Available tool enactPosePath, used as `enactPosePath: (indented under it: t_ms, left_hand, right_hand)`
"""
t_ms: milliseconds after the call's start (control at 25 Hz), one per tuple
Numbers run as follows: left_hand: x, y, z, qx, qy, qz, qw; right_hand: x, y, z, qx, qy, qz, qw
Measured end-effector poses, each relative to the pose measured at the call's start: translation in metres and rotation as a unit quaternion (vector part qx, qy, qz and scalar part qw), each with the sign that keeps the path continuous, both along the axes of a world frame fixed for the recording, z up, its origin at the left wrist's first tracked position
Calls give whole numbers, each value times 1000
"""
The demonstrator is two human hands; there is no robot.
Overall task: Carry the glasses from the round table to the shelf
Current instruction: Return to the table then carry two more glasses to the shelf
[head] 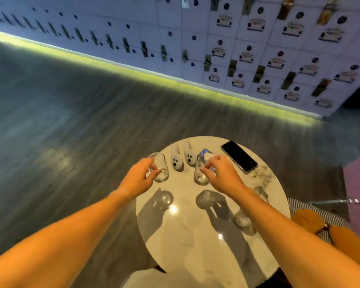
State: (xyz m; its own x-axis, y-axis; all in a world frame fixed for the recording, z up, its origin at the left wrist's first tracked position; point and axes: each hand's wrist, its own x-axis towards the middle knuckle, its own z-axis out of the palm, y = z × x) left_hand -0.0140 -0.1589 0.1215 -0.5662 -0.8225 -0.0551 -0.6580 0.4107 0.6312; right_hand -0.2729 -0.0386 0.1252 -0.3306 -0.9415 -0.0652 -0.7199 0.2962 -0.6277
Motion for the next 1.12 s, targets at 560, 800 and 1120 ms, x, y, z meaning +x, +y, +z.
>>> enactPosePath:
  t_ms: [560, 800, 1120]
  left_hand:
    - [186, -89, 312, -188, -5, 143, 972]
    - [319, -87, 351, -211, 6, 195, 958]
    - [510, -63, 363, -202, -10, 299, 933]
  right_hand:
    - [140, -196, 301, -223, 81, 233, 943]
    - [287, -226, 356, -264, 51, 277, 922]
    - [510, -241, 367, -281, 15, 377, 883]
